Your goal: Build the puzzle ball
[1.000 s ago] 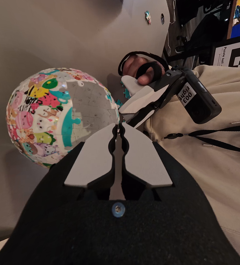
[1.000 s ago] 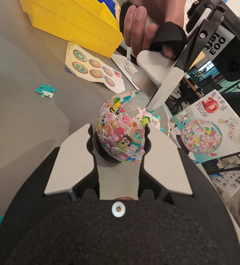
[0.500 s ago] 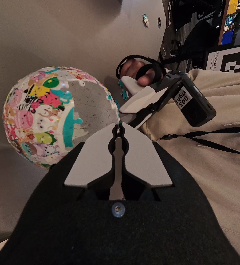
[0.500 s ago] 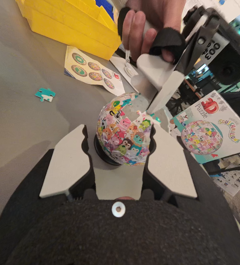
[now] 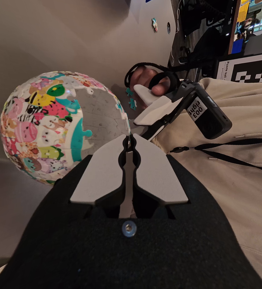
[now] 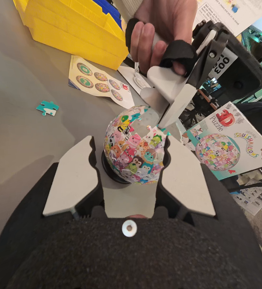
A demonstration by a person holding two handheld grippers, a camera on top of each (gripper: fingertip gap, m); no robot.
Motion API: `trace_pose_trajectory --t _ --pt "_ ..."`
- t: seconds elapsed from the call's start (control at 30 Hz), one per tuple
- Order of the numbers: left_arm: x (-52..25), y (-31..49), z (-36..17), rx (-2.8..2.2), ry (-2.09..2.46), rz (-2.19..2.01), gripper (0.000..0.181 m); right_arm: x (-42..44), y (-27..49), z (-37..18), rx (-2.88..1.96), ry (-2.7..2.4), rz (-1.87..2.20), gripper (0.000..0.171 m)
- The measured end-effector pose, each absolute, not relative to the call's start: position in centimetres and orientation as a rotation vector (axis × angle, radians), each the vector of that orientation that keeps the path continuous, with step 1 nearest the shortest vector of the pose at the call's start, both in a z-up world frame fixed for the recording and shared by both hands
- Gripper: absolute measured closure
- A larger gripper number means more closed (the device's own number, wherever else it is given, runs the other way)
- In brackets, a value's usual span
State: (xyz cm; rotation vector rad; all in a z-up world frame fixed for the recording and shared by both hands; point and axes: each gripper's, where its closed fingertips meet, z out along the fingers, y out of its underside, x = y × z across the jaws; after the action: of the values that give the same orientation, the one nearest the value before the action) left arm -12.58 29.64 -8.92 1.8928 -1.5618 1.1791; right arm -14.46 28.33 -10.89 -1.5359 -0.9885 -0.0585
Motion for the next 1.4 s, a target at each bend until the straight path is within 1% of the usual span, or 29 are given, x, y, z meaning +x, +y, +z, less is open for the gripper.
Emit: trace_pose_trajectory --t 0.03,0.13,0.27,0.37,0.57,0.83,0.97,1.03,1.1,1.17,1.27,1.33,1.4 --pt "-12.6 29.7 -8.9 1.893 -1.564 1.177 0.179 -14.4 28.5 -11.3 -1.556 -0.992 -0.059 0.086" --pt "-12.5 29.9 -8.9 1.904 -1.567 1.176 0.178 -14.3 28.5 -11.6 -1.561 -0.992 -0.058 0.084" --pt "-12.6 30.1 -9.0 1.911 -1.573 1.17 0.177 -14.4 28.4 -10.7 -1.533 -0.982 -0.066 0.086" --pt "-12.5 30.1 -8.9 1.91 -1.566 1.179 0.174 -14.3 28.6 -11.6 -1.569 -0.991 -0.055 0.084" --pt "-12.1 30.0 -8.6 1.894 -1.577 1.193 0.17 -14.3 28.6 -11.7 -1.566 -0.985 -0.059 0.083" --pt "-12.1 30.0 -8.7 1.89 -1.576 1.187 0.172 -14.2 28.5 -11.7 -1.563 -0.987 -0.062 0.086" --pt "-12.1 30.2 -8.8 1.899 -1.577 1.179 0.173 -14.2 28.5 -11.3 -1.552 -0.978 -0.065 0.083" --pt "-12.2 30.2 -8.9 1.897 -1.579 1.174 0.174 -14.4 28.4 -10.8 -1.531 -0.971 -0.052 0.083" --pt "-12.3 30.2 -8.9 1.898 -1.58 1.17 0.175 -14.3 28.7 -11.5 -1.57 -0.976 -0.038 0.083" --pt "-12.2 30.3 -8.9 1.903 -1.583 1.169 0.174 -14.4 28.7 -11.7 -1.567 -0.974 -0.033 0.081" --pt "-12.3 30.3 -8.9 1.901 -1.584 1.17 0.174 -14.4 28.5 -10.9 -1.545 -0.967 -0.045 0.081" --pt "-12.3 30.3 -8.9 1.9 -1.585 1.17 0.174 -14.5 28.5 -10.8 -1.541 -0.972 -0.032 0.087" --pt "-12.2 30.4 -8.9 1.904 -1.587 1.169 0.174 -14.3 28.7 -11.7 -1.576 -0.97 -0.027 0.081"
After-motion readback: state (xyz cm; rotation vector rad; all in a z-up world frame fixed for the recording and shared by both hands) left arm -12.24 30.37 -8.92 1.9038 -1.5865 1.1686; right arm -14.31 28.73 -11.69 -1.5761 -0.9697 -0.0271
